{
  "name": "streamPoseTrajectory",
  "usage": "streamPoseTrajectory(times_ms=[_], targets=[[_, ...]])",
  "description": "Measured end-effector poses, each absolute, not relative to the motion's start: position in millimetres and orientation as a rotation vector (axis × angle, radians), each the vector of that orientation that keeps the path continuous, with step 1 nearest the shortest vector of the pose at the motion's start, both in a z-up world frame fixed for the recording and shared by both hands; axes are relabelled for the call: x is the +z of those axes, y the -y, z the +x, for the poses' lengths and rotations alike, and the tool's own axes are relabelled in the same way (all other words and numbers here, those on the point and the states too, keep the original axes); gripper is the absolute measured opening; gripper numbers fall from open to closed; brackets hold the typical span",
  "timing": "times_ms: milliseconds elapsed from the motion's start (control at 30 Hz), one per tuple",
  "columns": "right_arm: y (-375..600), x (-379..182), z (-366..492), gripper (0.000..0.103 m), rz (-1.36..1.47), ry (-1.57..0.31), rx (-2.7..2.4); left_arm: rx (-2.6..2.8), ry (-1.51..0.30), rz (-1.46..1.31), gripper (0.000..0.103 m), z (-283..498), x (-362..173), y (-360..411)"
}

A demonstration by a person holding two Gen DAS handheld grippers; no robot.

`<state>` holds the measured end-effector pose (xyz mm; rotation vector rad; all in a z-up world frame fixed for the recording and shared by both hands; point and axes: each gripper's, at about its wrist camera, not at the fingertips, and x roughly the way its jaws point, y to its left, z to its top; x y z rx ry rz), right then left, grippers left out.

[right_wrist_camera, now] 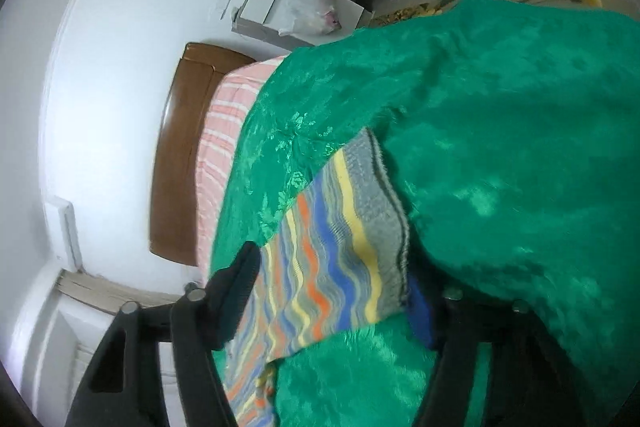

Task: Fold small clothes

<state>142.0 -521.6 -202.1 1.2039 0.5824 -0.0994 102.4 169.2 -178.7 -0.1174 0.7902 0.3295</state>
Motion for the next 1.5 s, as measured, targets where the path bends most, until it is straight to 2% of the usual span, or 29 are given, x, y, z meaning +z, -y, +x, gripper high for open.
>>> streamPoseTrajectory(times_ms=[33, 67, 133, 233, 333, 467, 567, 600, 633, 700, 733, 933, 1033, 1067, 1100, 1133, 1167, 1200, 1233, 1267, 1400, 1500], targets=[[520.4, -202.5, 147.7, 0.044, 1.191, -0.599, -0.101, 0.329, -0.791, -0.119, 0.103, 102.3, -178.7, -169.1], [520.4, -204.4, 155.1, 0.026, 1.170, -0.628, -0.106, 0.328, -0.791, -0.119, 0.103, 102.5, -178.8, -169.2], [519.0, -204.3, 160.0, 0.007, 1.117, -0.669, -0.154, 0.329, -0.790, -0.119, 0.103, 102.7, -179.0, -168.8], [502.7, -173.8, 173.8, 0.007, 0.951, -0.683, -0.167, 0.329, -0.790, -0.119, 0.103, 102.4, -179.0, -169.0], [454.4, -111.4, 199.9, 0.007, 0.768, -0.641, -0.023, 0.329, -0.790, -0.119, 0.103, 102.8, -179.1, -169.0], [350.8, -44.0, 242.4, 0.007, 0.597, -0.635, 0.244, 0.327, -0.790, -0.123, 0.103, 103.2, -178.8, -169.6], [268.8, -28.0, 272.4, 0.007, 0.516, -0.677, 0.389, 0.327, -0.789, -0.123, 0.103, 103.2, -178.5, -169.6], [245.1, -28.3, 279.2, 0.007, 0.487, -0.690, 0.417, 0.327, -0.788, -0.124, 0.103, 102.9, -178.4, -169.7], [218.3, -31.8, 287.1, 0.012, 0.462, -0.706, 0.450, 0.326, -0.788, -0.125, 0.103, 102.8, -178.4, -169.9], [178.0, -49.6, 300.1, 0.050, 0.469, -0.772, 0.542, 0.324, -0.786, -0.128, 0.103, 102.2, -178.4, -170.3], [164.1, -59.7, 304.3, 0.082, 0.485, -0.809, 0.575, 0.323, -0.785, -0.129, 0.103, 102.0, -178.4, -170.4], [164.5, -102.5, 295.3, 0.083, 0.488, -0.896, 0.533, 0.324, -0.785, -0.128, 0.103, 101.9, -178.6, -170.4], [202.7, -146.8, 292.0, 0.083, 0.501, -1.048, 0.412, 0.325, -0.784, -0.128, 0.103, 102.0, -178.7, -170.5], [223.1, -169.6, 292.3, 0.080, 0.468, -1.141, 0.297, 0.325, -0.784, -0.128, 0.103, 102.1, -178.6, -170.6], [242.2, -180.9, 286.8, 0.072, 0.452, -1.178, 0.218, 0.325, -0.784, -0.128, 0.103, 102.0, -178.7, -170.4], [269.7, -189.3, 281.5, 0.034, 0.482, -1.171, 0.194, 0.326, -0.783, -0.127, 0.103, 102.1, -178.7, -170.3], [284.3, -188.6, 275.1, 0.022, 0.500, -1.159, 0.180, 0.327, -0.781, -0.126, 0.103, 102.3, -178.8, -170.2], [298.5, -182.6, 266.5, 0.025, 0.475, -1.128, 0.124, 0.329, -0.780, -0.123, 0.103, 102.5, -179.0, -169.7], [306.0, -176.3, 260.2, 0.045, 0.440, -1.101, 0.081, 0.331, -0.779, -0.121, 0.103, 102.7, -179.3, -169.2], [312.0, -166.1, 247.1, 0.058, 0.414, -1.060, 0.073, 0.332, -0.779, -0.120, 0.103, 103.3, -179.5, -169.2], [317.9, -151.3, 213.0, 0.059, 0.387, -1.002, 0.191, 0.335, -0.775, -0.118, 0.103, 102.6, -179.9, -168.0], [318.8, -152.4, 185.5, 0.064, 0.199, -0.942, 0.135, 0.337, -0.769, -0.116, 0.103, 101.4, -180.2, -167.1]])
